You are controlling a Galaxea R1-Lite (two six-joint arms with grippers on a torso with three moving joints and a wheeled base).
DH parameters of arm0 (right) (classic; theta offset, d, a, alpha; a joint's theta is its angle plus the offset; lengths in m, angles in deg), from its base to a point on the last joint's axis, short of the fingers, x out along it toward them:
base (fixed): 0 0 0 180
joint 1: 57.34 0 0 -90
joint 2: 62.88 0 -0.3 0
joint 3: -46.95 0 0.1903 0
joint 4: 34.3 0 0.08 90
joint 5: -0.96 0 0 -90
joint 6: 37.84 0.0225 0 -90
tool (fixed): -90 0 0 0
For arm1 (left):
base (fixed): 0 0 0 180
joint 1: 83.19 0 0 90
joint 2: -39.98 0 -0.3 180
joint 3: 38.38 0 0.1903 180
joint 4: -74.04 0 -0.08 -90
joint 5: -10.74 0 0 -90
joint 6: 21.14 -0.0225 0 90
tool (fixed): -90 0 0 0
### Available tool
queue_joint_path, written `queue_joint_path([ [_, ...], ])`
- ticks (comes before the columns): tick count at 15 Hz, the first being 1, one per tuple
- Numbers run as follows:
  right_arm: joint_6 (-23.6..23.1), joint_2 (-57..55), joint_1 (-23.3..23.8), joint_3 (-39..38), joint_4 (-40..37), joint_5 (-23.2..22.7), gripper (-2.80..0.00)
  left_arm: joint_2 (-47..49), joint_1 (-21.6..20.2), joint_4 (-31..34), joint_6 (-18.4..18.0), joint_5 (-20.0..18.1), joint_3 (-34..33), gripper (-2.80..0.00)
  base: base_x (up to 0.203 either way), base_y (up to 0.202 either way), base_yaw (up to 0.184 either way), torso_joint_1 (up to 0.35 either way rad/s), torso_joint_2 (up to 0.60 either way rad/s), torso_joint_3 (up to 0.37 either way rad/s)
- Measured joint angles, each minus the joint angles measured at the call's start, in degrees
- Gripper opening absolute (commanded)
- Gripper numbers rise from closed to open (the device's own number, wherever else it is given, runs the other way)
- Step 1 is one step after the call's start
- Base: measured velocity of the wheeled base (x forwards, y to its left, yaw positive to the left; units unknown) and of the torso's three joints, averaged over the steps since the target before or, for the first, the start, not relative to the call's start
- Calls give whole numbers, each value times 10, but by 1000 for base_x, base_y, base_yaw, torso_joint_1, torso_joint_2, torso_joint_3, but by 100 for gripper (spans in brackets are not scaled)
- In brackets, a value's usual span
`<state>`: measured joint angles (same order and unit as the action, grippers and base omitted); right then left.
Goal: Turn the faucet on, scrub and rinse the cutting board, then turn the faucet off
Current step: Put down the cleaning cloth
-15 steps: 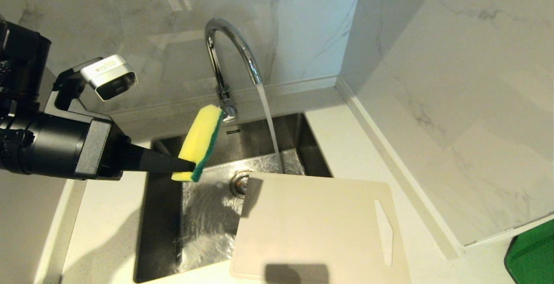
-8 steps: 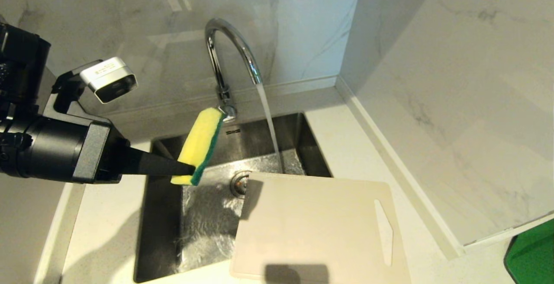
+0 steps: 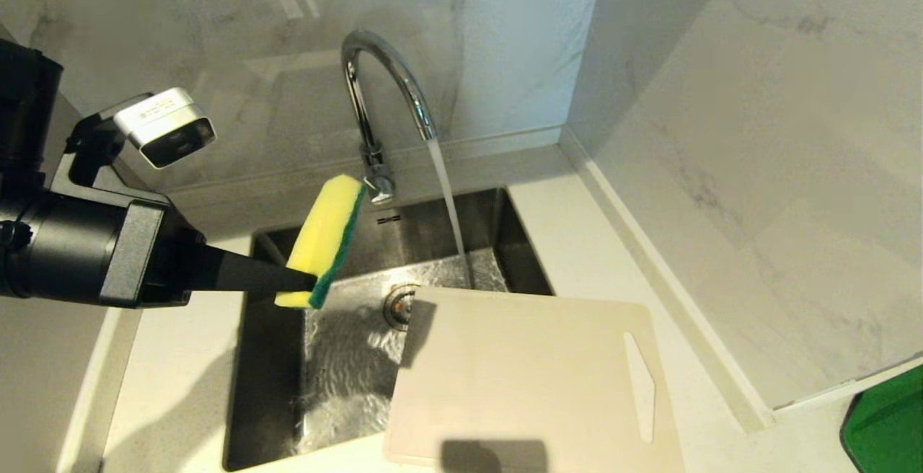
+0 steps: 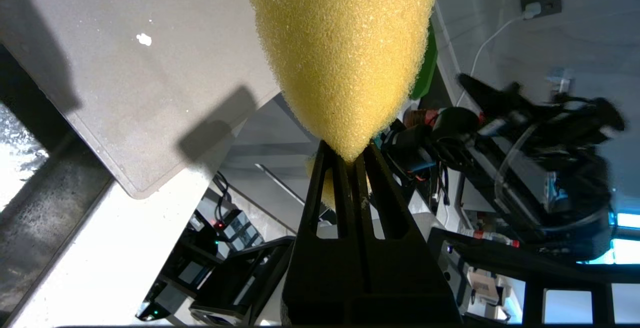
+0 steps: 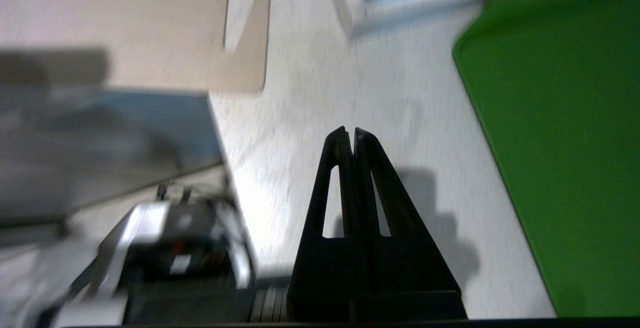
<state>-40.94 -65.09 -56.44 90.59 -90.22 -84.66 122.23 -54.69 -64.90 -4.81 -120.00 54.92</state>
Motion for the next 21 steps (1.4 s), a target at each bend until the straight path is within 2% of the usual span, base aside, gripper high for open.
queue_joint_path([
  [3, -27, 16, -1, -131, 213, -2, -280, -4, 0, 0, 0, 0, -4, -280, 0, 0, 0, 0, 0, 0],
  [5, -35, 20, -1, -169, 305, -7, -280, -6, 0, 0, 0, 0, -4, -280, 0, 0, 0, 0, 0, 0],
  [6, -30, 21, -2, -177, 323, -8, -280, -7, 0, 0, 0, 0, -5, -280, 0, 0, 0, 0, 0, 0],
  [8, -13, 22, -2, -184, 329, -17, -280, -7, 0, 0, 0, 0, -6, -280, 0, 0, 0, 0, 0, 0],
  [10, 6, 22, -2, -197, 324, -50, -280, -7, 0, 0, 0, 0, -7, -280, 0, 0, 0, 0, 0, 0],
  [12, 24, 22, -2, -201, 325, -52, -280, -6, 0, 0, -2, 0, -6, -280, 0, 0, 0, 0, 0, 0],
  [18, 26, 23, -2, -203, 325, -52, -280, 22, 1, -21, -4, 1, 17, -280, 0, 0, 0, 0, 0, 0],
  [20, 26, 23, -2, -203, 325, -52, -280, 41, 5, -20, -4, 15, 40, -280, 0, 0, 0, 0, 0, 0],
  [21, 26, 23, -2, -203, 325, -52, -280, 54, 8, -17, -6, 35, 54, -280, 0, 0, 0, 0, 0, 0],
])
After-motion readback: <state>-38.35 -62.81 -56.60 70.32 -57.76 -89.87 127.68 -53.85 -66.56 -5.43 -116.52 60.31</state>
